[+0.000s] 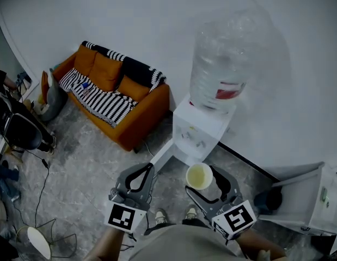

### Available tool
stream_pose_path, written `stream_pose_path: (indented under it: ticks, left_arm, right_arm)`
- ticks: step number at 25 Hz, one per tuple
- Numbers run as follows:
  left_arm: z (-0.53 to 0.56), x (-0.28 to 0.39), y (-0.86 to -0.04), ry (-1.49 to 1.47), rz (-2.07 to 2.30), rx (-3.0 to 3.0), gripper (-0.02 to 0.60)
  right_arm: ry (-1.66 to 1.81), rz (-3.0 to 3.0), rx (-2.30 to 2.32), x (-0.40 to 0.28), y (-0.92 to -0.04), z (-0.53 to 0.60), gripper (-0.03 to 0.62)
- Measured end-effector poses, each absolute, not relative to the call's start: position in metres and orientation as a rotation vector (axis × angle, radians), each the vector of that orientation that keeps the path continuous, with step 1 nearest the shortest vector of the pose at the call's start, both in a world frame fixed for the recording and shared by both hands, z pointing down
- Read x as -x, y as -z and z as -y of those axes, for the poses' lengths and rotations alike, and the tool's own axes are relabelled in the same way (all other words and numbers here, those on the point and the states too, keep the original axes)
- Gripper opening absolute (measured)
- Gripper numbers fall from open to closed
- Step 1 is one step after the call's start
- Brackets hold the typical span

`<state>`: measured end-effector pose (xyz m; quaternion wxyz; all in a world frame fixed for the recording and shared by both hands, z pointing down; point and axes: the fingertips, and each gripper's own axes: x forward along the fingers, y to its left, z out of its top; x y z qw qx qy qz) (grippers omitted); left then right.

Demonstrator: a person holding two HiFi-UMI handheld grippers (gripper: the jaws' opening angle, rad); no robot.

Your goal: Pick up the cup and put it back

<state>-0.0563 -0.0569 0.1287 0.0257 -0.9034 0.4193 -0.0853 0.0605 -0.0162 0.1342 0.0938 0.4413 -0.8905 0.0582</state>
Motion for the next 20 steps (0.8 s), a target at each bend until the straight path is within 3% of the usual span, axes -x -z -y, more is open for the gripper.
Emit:
stream_pose_path:
  ticks: [10,20]
  left_arm:
    - [0.103,0.044,-0.161,0.264,-1.309,2.801,0.002]
    - [0.173,0.044,-0.262,0.372,-1.295,2.819,0.002]
  right_arm:
    - [-0.294,2.596,-1.433,-0.068,-0.189,0.094,0.350]
    - [-0.297,2.483,-1.551,-0.079,-0.297,0.172,0.350]
